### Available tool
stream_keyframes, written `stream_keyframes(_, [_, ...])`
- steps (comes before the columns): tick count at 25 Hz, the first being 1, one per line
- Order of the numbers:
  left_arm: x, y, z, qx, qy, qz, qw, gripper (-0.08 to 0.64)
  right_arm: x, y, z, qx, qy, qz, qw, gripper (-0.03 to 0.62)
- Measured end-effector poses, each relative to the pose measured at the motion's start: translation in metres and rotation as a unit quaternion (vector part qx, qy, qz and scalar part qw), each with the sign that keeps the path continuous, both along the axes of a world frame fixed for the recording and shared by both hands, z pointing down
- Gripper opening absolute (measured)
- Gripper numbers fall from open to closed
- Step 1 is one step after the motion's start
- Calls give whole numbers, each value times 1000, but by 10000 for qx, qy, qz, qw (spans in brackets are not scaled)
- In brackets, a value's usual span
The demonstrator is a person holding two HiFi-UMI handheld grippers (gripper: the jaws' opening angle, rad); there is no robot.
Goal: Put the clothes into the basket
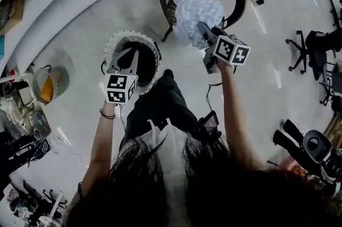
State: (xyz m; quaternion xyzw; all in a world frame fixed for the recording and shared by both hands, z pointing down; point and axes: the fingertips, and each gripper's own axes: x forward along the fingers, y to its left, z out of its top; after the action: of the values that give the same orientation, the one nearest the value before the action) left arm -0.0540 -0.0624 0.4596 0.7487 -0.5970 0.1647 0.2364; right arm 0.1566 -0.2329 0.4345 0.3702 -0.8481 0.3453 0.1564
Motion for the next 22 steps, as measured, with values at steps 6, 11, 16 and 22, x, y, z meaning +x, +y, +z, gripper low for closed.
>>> stream_keyframes(6, [-46, 43, -20, 123, 65, -501, 9986, 29, -55, 45, -65, 229, -249, -537, 9980, 103])
stream_keyframes(11, [-93, 91, -21, 147, 29, -867, 9961, 29, -123, 91, -108, 412, -645, -1093, 9911, 103])
stream_keyframes(16, [-129, 142, -9, 31, 84, -1400, 9901, 29, -184, 140, -130, 461, -874, -1713, 9802, 103])
stream_keyframes(22, [-156, 191, 13, -133, 191, -1912, 9813, 29, -248, 187, -105, 172, -849, -2338, 9684, 103])
